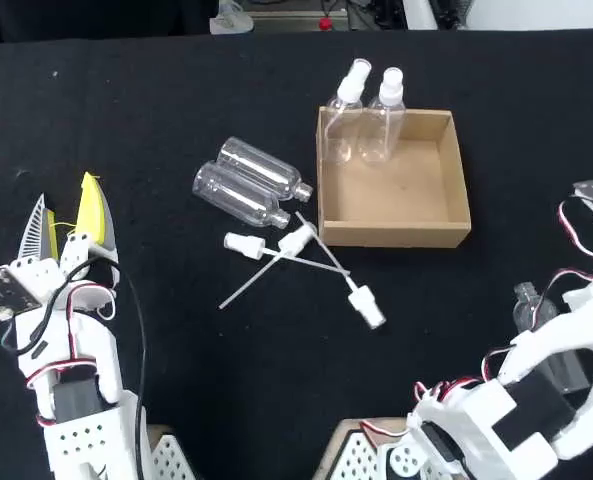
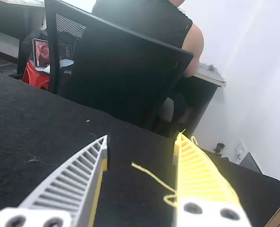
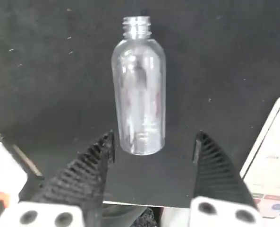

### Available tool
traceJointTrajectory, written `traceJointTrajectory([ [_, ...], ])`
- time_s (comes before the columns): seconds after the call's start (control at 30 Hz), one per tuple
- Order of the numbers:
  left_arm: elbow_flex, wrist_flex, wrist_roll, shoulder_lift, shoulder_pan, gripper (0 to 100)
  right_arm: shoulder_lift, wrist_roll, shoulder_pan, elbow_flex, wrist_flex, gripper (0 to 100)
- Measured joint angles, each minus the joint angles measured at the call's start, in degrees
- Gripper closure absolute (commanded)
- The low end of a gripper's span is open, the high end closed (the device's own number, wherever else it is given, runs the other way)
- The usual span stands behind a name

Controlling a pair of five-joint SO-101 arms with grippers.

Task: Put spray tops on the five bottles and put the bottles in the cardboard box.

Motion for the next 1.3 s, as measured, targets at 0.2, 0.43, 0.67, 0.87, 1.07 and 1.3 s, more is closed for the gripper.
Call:
traceJointTrajectory([
  [0.2, 0.0, 0.0, 0.0, 0.0, 0.0, 78, 4.31, 0.0, -2.9, -0.09, 0.44, 76.5],
  [0.43, 0.0, 0.0, 0.0, 0.0, 0.0, 78, 19.52, 0.0, -4.13, -5.36, -6.24, 76.5],
  [0.67, 0.0, 0.0, 0.0, 0.0, 0.0, 78, 25.93, 0.0, -5.8, -11.34, -3.78, 76.5],
  [0.87, 0.0, 0.0, 0.0, 0.0, 0.0, 78, 29.01, 0.0, -7.91, -11.6, -1.93, 76.5],
  [1.07, 0.0, 0.0, 0.0, 0.0, 0.0, 78, 32.26, 0.0, -8.09, -11.6, -1.76, 76.5],
  [1.3, 0.0, 0.0, 0.0, 0.0, 0.0, 78, 37.89, 0.0, -7.82, -15.65, -1.23, 77.9],
])
